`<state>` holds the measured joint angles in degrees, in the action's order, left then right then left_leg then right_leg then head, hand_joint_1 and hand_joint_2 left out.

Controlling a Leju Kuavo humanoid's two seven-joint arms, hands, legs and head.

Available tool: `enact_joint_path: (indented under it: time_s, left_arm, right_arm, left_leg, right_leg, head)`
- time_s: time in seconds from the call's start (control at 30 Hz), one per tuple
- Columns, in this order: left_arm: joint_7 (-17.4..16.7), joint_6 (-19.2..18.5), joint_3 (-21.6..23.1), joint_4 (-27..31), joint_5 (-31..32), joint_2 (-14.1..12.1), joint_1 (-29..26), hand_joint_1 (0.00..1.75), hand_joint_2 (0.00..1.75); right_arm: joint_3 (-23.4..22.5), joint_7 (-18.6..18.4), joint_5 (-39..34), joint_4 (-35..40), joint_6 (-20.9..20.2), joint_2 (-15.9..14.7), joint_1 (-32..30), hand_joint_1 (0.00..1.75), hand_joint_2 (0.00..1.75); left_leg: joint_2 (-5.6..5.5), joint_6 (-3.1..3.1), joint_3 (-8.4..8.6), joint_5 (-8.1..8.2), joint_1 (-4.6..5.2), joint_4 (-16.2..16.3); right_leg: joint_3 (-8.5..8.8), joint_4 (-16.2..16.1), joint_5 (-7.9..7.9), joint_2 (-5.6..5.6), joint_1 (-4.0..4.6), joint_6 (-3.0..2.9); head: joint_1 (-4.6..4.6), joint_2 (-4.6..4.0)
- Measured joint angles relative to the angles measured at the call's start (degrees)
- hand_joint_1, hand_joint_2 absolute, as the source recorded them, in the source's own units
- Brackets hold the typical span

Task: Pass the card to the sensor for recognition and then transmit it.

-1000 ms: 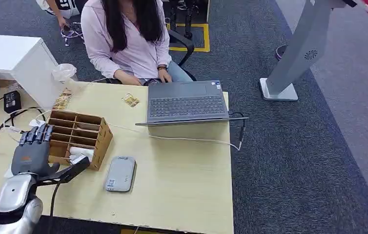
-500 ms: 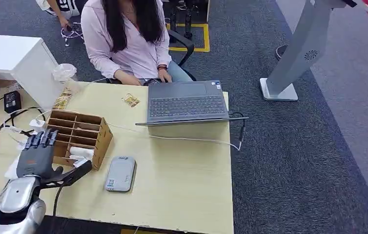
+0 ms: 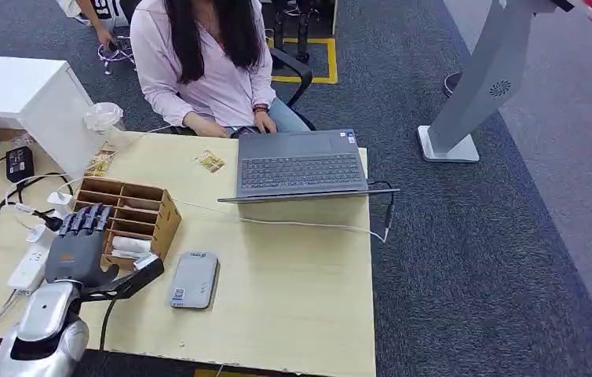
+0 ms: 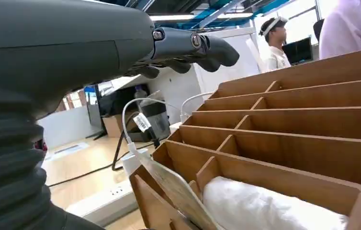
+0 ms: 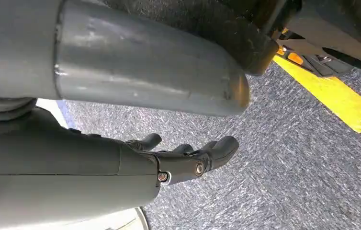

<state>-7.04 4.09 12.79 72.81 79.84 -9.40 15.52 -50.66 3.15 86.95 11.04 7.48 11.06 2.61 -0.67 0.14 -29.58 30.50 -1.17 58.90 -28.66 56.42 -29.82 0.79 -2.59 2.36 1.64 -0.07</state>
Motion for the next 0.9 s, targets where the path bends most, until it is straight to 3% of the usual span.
enact_joint_path:
  time_s: [0.9]
  left_arm:
    - [0.04, 0.0, 0.44, 0.48, -0.33, 0.52, -1.06, 0.0, 1.75]
  right_arm:
    - [0.0, 0.39, 0.02, 0.0, 0.09, 0.0, -0.01, 0.0, 0.0]
  left_leg:
    - [0.0, 0.0, -0.01, 0.0, 0.0, 0.0]
  right_leg:
    - [0.0, -0.01, 0.0, 0.0, 0.0, 0.0]
  head:
    - [0.0, 0.0]
